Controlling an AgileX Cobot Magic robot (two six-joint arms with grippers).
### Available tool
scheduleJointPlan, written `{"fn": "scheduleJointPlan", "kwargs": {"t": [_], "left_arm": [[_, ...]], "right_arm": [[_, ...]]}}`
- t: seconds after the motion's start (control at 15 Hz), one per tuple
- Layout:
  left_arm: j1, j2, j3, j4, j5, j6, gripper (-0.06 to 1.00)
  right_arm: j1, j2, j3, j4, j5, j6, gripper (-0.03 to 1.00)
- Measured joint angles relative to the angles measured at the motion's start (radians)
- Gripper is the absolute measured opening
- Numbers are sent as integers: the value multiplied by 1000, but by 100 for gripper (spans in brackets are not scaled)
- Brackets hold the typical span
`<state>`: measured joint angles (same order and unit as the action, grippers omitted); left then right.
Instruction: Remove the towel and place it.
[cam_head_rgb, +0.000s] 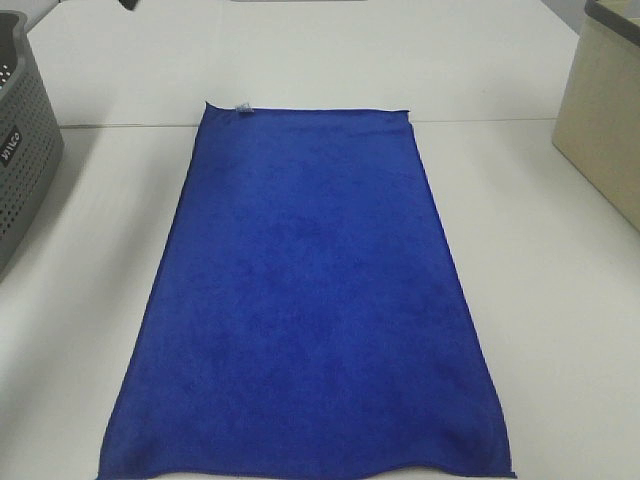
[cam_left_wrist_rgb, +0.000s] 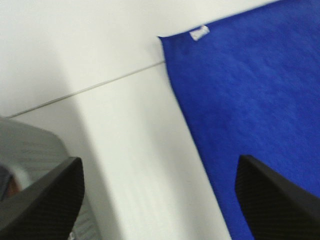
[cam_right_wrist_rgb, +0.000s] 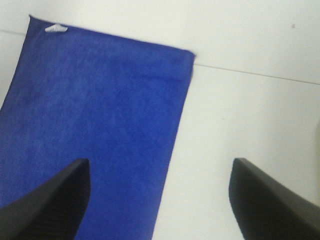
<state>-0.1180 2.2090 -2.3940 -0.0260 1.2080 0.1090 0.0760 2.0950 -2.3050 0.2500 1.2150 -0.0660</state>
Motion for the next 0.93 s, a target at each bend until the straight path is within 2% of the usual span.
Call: {"fn": "scheduleJointPlan", "kwargs": {"t": [0.2, 0.33, 0.4, 0.6, 0.67, 0.93], "left_arm": [[152, -49, 1, -20, 1, -75, 78], [207, -87, 47, -75, 1, -69, 78], [213, -136, 123, -103, 1, -46, 78], [213, -409, 448, -109, 2, 3, 78], [213, -626, 709, -70, 3, 3, 78], [213, -956, 1073, -17, 8, 3, 78]], "right_arm": [[-102, -59, 1, -1, 2, 26, 75], [-115, -106, 52, -18, 1, 26, 75], [-111, -172, 136, -22, 1, 25, 75], [-88, -474, 529, -19, 1, 17, 75], [-88, -710, 795, -22, 2, 17, 75], [-88, -1075, 1144, -26, 3, 17, 75]]}}
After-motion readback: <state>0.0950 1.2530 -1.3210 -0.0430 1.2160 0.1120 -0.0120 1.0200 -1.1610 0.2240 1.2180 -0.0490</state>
